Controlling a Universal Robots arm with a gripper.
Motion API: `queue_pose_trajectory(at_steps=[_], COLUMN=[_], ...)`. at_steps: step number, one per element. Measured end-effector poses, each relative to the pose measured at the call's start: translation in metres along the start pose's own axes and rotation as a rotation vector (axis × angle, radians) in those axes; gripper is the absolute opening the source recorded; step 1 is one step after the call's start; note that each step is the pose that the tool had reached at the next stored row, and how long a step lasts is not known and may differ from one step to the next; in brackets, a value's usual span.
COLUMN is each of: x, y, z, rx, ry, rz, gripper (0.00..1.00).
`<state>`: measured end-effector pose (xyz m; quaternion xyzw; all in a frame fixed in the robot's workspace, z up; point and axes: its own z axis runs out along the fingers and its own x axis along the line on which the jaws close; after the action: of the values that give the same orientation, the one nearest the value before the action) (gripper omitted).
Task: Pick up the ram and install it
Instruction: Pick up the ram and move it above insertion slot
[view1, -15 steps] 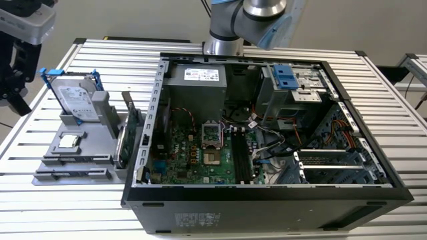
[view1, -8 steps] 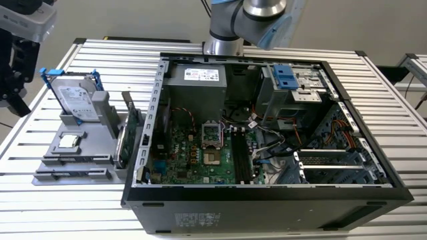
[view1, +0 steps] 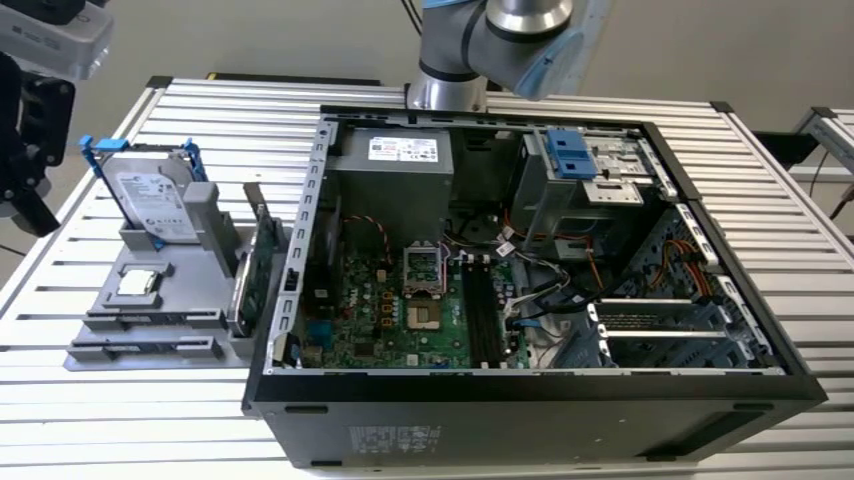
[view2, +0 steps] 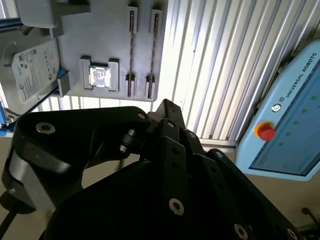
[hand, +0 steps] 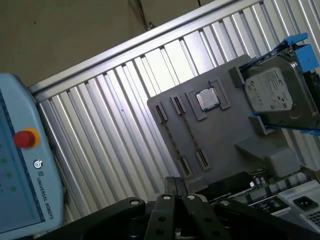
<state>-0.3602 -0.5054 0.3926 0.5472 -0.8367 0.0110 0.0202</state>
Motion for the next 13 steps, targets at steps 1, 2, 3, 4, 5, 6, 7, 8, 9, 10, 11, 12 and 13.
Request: queue_pose_trajectory(at_steps=[1,2,3,4,5,6,7,8,9,10,11,12,13], x=[0.0,0.0,0.0001,0.0001,0.0001,0.0001,0.0001,0.0002,0.0002,0.0002,0.0002,0.0002,0.0002], y=[0.0001,0.0001,0.0001,0.0002,0.0002,0.0003,0.0003,0.0003,0.0004,0.0004,0.0004,0.0004,0.0005], z=[0.0,0.0,0.0,0.0,0.0001,0.0001,0.0001,0.0,0.0,0.0,0.0,0.0001,0.0], rx=[0.0011,0.0022,0.0033,0.0045,0.0056,0.0067,0.0077,0.0089,0.01,0.011,0.0122,0.0133,0.0143], ry=[0.0016,0.0034,0.0052,0.007,0.0087,0.0105,0.0121,0.0139,0.0157,0.0173,0.0191,0.0206,0.0222], rz=[-0.007,-0.015,-0.022,-0.03,-0.037,-0.045,-0.053,-0.061,-0.069,-0.076,-0.085,-0.093,-0.101], gripper=[0.0,0.0,0.0,0.0,0.0,0.0,0.0,0.0,0.0,0.0,0.0,0.0,0.0])
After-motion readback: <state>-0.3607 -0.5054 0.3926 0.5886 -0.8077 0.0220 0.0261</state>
